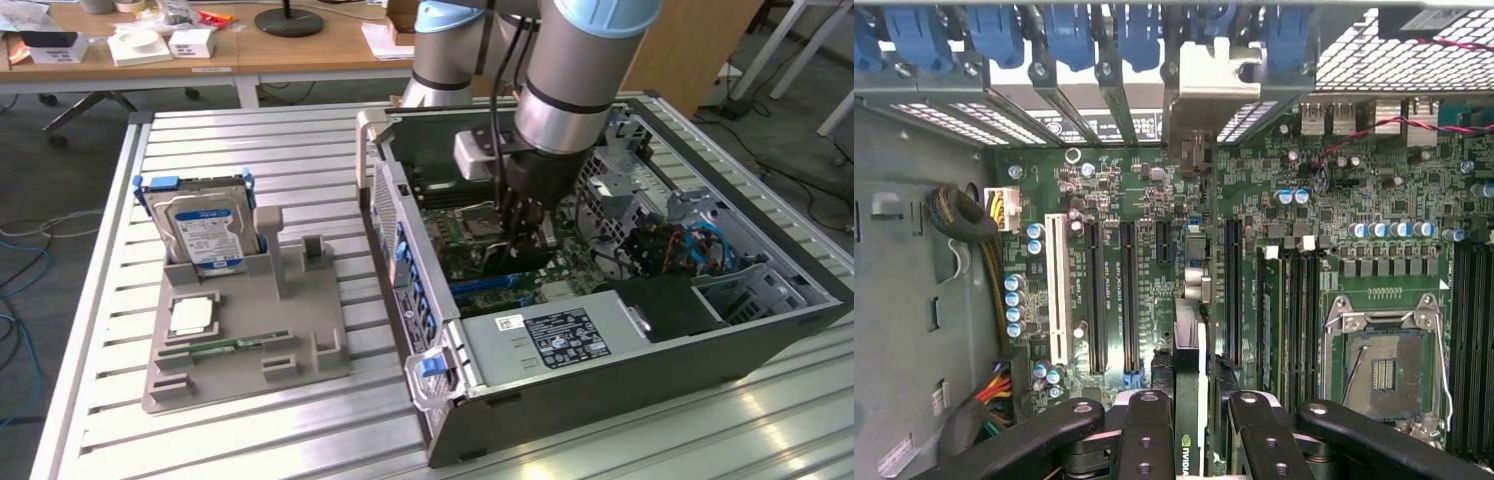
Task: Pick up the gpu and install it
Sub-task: 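Insert the gpu into the slot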
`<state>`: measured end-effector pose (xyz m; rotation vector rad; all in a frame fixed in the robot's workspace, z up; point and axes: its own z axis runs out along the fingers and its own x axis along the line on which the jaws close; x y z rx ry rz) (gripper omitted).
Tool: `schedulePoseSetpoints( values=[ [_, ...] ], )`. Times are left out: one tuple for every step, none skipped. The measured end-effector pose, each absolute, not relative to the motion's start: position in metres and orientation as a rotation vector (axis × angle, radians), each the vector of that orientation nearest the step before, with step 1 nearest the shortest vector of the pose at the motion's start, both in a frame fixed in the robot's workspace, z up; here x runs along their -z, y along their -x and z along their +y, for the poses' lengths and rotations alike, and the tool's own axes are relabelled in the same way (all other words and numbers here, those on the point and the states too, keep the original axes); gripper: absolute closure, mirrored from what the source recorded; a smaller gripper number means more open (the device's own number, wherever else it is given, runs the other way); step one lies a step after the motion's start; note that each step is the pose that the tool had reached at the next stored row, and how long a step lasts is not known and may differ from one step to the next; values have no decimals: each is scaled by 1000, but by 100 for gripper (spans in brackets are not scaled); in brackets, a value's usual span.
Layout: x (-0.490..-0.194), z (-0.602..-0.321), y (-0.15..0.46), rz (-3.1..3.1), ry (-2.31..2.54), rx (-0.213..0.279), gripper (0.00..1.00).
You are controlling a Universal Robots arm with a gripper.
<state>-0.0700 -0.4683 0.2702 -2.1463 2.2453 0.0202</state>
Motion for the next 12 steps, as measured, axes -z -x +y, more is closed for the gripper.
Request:
schedulePoseSetpoints(
  values=[
    [-270, -468, 71, 2245, 2146, -20, 74],
    [-270, -468, 71, 2245, 2146, -20, 74],
    [-270, -468, 72, 2245, 2147, -20, 74],
    [-269, -468, 72, 2245, 2147, -20, 74],
    [-268, -468, 72, 2245, 2147, -20, 74],
    [-267, -468, 72, 2245, 2147, -20, 74],
    [-266, -468, 72, 2245, 2146, -20, 74],
    [-265, -468, 72, 2245, 2146, -20, 74],
    [-265, -468, 72, 2245, 2146, -20, 74],
    [-265, -468, 72, 2246, 2146, -20, 74],
    [-264, -468, 72, 2246, 2146, -20, 74],
    [-264, -468, 72, 2246, 2146, -20, 74]
  ],
)
